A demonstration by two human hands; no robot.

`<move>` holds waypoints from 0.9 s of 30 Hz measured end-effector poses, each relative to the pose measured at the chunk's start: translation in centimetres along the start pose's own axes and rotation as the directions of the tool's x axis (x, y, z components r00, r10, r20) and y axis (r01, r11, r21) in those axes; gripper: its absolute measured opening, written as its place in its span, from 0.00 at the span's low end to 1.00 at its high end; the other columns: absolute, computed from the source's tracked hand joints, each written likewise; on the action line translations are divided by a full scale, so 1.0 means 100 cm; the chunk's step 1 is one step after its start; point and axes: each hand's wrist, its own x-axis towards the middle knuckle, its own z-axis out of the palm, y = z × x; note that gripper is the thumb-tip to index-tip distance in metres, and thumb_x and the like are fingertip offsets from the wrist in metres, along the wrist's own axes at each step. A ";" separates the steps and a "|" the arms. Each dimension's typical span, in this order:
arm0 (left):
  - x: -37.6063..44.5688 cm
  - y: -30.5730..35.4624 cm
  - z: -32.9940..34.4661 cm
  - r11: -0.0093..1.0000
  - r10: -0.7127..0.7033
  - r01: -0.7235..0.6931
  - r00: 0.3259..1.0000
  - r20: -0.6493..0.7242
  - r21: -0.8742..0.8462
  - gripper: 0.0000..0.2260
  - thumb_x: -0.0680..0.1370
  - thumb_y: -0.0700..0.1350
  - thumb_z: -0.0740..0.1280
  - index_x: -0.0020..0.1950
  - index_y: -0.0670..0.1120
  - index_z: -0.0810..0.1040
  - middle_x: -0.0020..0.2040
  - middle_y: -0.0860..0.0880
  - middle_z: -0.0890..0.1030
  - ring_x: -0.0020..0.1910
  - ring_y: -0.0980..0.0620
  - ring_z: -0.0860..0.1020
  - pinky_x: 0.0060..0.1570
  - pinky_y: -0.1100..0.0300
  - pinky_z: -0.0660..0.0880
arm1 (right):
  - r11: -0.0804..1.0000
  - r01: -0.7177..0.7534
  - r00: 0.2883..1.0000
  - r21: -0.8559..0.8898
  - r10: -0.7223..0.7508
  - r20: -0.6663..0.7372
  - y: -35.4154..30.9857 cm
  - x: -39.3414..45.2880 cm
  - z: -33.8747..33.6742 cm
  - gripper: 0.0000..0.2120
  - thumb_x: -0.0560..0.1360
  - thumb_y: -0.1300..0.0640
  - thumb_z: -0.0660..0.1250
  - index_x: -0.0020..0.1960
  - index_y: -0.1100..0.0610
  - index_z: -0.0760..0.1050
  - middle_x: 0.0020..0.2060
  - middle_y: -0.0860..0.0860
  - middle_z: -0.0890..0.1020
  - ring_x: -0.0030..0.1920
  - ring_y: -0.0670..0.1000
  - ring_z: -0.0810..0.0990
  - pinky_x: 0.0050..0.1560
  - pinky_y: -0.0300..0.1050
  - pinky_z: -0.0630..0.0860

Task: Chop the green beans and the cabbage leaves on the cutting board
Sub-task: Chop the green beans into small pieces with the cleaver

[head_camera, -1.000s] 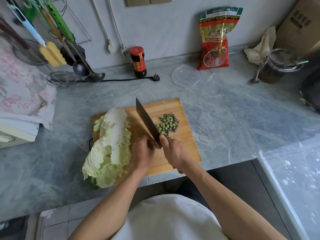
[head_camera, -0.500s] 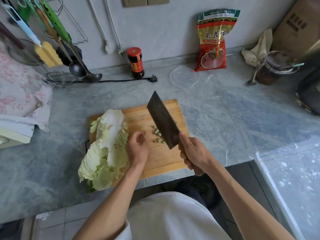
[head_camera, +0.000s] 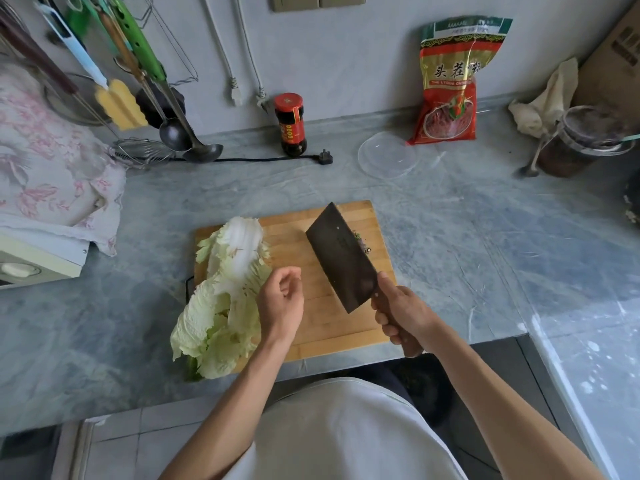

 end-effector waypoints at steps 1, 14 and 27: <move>0.001 -0.001 0.001 1.000 0.001 -0.001 1.000 0.011 0.013 0.06 0.80 0.38 0.66 0.54 0.46 0.81 0.51 0.55 0.83 0.52 0.61 0.80 0.47 0.76 0.73 | 1.000 0.000 1.000 0.017 0.000 -0.014 0.000 0.000 -0.005 0.28 0.81 0.34 0.51 0.40 0.57 0.69 0.28 0.51 0.72 0.25 0.48 0.68 0.26 0.40 0.67; 0.051 -0.009 0.050 0.925 0.195 -0.261 0.950 0.242 0.278 0.20 0.81 0.65 0.53 0.67 0.57 0.72 0.60 0.53 0.81 0.57 0.52 0.79 0.59 0.48 0.76 | 0.936 0.202 0.905 -0.290 -0.291 -0.309 -0.041 0.002 -0.023 0.29 0.83 0.39 0.50 0.40 0.61 0.72 0.28 0.55 0.75 0.24 0.52 0.73 0.23 0.42 0.69; 0.082 0.017 0.084 0.792 0.263 -0.515 0.773 0.577 0.327 0.27 0.83 0.59 0.52 0.76 0.43 0.66 0.75 0.43 0.68 0.77 0.45 0.62 0.76 0.47 0.58 | 0.852 0.144 0.886 -0.503 -0.338 -0.319 -0.018 0.013 -0.008 0.35 0.78 0.33 0.48 0.41 0.64 0.73 0.31 0.56 0.75 0.30 0.52 0.71 0.36 0.54 0.72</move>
